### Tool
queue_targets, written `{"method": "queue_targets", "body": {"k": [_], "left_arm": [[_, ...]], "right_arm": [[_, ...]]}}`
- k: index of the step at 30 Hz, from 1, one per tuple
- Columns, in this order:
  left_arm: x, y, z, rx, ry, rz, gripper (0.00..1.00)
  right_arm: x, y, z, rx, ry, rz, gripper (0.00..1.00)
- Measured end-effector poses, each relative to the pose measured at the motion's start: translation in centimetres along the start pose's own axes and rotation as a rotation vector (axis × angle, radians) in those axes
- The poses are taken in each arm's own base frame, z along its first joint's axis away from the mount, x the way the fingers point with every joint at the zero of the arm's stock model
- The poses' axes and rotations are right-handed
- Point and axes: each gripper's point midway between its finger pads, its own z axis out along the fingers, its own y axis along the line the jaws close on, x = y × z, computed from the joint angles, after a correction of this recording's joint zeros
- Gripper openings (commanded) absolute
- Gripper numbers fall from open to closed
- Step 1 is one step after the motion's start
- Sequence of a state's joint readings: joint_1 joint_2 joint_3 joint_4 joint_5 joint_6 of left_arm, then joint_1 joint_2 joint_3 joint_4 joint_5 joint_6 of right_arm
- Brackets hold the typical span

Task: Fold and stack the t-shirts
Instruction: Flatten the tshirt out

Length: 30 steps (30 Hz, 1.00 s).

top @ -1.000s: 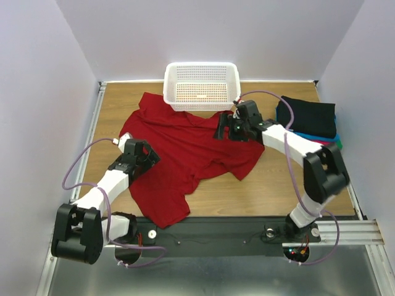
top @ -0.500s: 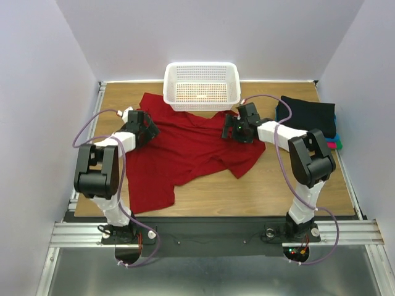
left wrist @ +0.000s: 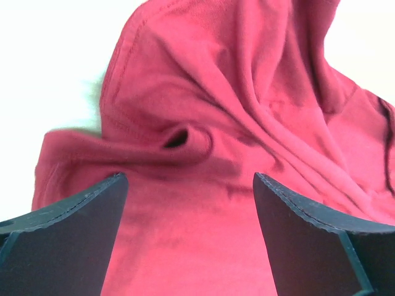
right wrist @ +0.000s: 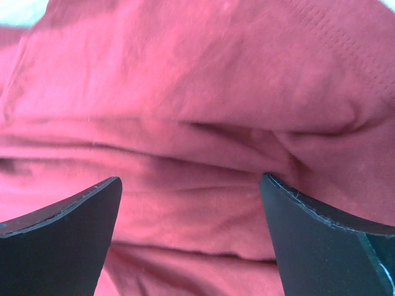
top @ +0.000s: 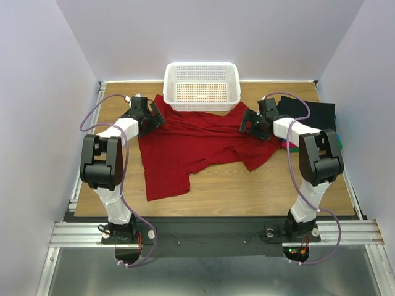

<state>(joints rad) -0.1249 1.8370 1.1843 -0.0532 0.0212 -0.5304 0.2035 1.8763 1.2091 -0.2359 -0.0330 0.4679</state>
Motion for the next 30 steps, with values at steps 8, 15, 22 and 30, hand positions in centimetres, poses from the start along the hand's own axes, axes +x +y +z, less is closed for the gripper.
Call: {"method": "queue_targets", "body": {"k": [8,15,22,30], "left_arm": [[1.0,-1.5,-12.1,0.053,-0.158,-0.035,0.98],[11.8,1.6,-16.8,0.038,-0.063,-0.115,0.98],[19.0,7.7,-16.8,-0.167,0.094,-0.183,0.99],[20.8,8.2,-15.6,-0.226,0.135,-0.175,0.97]], "right_arm": [[-0.7,2.0,-7.4,-0.124,-0.071,-0.047,1.00],[2.3,1.2,-14.5,-0.197,-0.173,-0.025,1.00],[6.1,-0.7,-14.6,-0.167,-0.109,0.030,1.00],[6.4,-0.9,-14.1,-0.158,-0.090,0.039,1.00]]}}
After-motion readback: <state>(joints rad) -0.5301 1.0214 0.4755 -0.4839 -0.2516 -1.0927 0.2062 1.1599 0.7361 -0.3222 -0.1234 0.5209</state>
